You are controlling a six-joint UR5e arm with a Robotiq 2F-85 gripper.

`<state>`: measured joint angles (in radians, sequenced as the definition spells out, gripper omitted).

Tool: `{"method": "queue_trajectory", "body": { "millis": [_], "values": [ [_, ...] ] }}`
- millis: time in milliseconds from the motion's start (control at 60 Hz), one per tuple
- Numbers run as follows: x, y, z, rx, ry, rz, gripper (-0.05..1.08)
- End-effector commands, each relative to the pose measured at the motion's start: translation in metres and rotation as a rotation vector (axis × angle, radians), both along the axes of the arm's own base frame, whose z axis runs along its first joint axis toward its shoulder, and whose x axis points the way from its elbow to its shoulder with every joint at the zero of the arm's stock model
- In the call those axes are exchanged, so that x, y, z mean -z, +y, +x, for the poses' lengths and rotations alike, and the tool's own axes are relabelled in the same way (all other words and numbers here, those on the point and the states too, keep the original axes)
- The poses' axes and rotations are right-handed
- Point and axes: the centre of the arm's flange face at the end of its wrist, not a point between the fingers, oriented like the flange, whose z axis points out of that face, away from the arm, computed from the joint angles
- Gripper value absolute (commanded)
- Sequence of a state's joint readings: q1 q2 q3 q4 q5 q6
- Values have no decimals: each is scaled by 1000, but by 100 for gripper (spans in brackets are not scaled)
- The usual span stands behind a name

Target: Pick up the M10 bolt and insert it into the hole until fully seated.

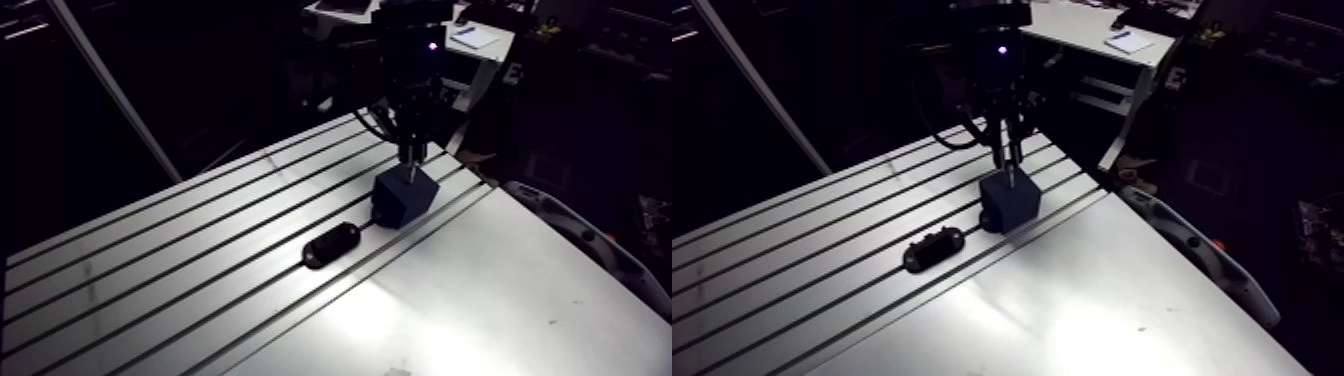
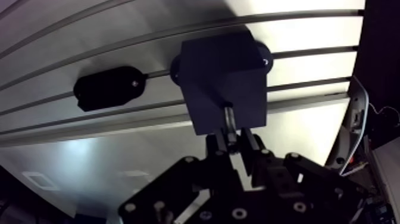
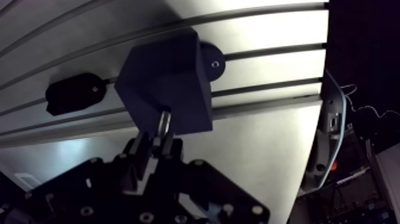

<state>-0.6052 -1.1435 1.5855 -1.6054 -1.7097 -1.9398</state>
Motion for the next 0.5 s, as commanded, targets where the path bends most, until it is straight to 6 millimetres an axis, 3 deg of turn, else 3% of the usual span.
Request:
{"method": "queue_trajectory", "body": {
  "millis": [17, 500],
  "values": [
    [-1, 0, -1, -1, 1, 1, 108],
    [2, 1, -1, 1, -1, -1, 108]
  ]
}}
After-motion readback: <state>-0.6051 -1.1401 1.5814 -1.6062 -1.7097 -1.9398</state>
